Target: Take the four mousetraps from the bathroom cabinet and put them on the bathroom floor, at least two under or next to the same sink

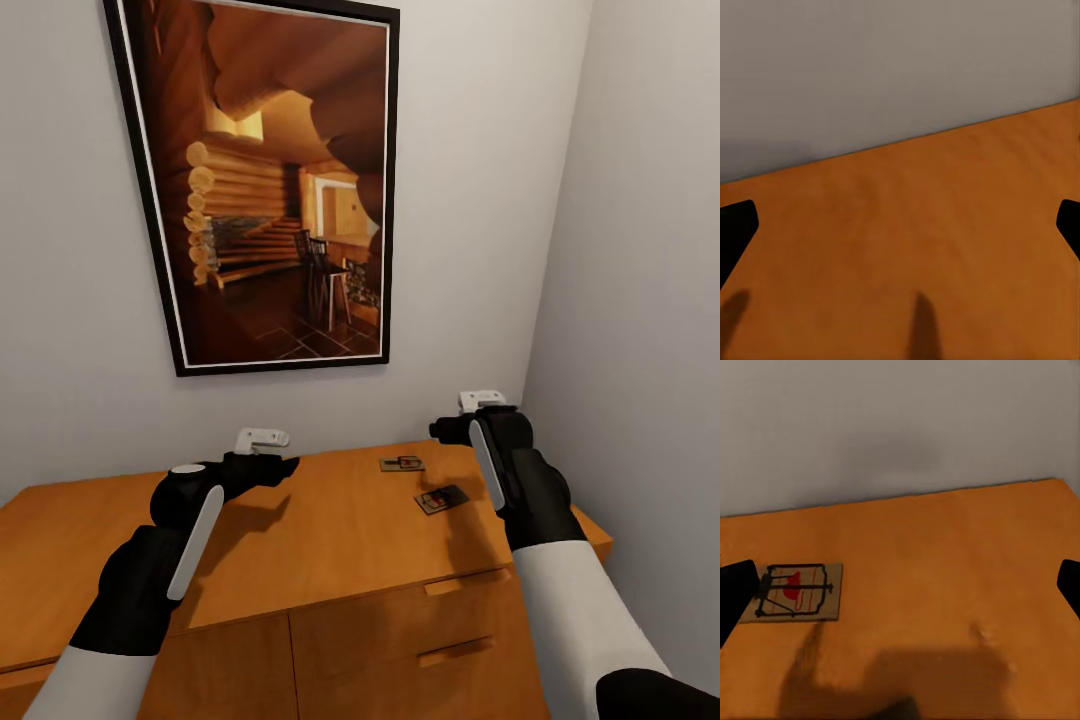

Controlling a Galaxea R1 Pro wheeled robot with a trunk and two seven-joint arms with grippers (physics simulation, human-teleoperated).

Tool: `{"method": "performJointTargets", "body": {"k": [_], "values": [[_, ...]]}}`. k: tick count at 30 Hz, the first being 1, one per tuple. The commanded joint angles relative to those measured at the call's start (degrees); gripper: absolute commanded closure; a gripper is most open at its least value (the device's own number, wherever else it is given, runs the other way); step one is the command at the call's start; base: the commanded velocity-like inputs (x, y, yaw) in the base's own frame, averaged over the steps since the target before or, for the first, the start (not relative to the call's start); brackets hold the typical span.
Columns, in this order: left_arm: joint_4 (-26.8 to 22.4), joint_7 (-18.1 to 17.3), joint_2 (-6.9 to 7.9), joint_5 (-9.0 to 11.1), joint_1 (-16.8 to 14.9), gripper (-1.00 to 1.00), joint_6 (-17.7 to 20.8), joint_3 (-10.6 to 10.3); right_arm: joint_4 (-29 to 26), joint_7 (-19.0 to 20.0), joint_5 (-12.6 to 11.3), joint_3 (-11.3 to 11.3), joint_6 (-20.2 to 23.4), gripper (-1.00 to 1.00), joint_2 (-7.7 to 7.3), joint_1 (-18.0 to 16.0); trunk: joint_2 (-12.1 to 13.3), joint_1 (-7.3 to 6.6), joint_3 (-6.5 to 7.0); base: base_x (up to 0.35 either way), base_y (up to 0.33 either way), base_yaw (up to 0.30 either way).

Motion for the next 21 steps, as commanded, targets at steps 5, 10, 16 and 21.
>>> {"method": "performJointTargets", "body": {"k": [5, 10, 16, 21], "values": [[-0.04, -0.01, 0.04, 0.25, -0.05, -1.0, 0.25, -0.06, 0.09, 0.62, -0.08, 7.75, 0.26, -1.0, -0.25, -0.05, -0.04, 0.0, -0.07, 0.0, 0.0, 0.0], [-0.02, -0.06, 0.04, 0.44, -0.05, -1.0, 0.25, -0.06, -0.22, 1.63, -0.11, 10.41, 0.26, -1.0, -0.35, -0.05, -0.04, 0.0, -0.07, 0.0, 0.0, 0.0], [0.03, -0.11, 0.04, 1.64, -0.05, -1.0, 0.25, -0.08, -0.85, 4.37, -0.59, 11.35, 0.26, -1.0, -0.71, -0.11, -0.04, 0.0, -0.07, 0.0, 0.0, 0.0], [0.04, -0.12, 0.04, 2.44, -0.05, -1.0, 0.25, -0.13, -1.03, 5.93, -0.64, 11.5, 0.26, -1.0, -0.82, -0.12, -0.04, 0.0, -0.07, 0.0, 0.0, 0.0]]}}
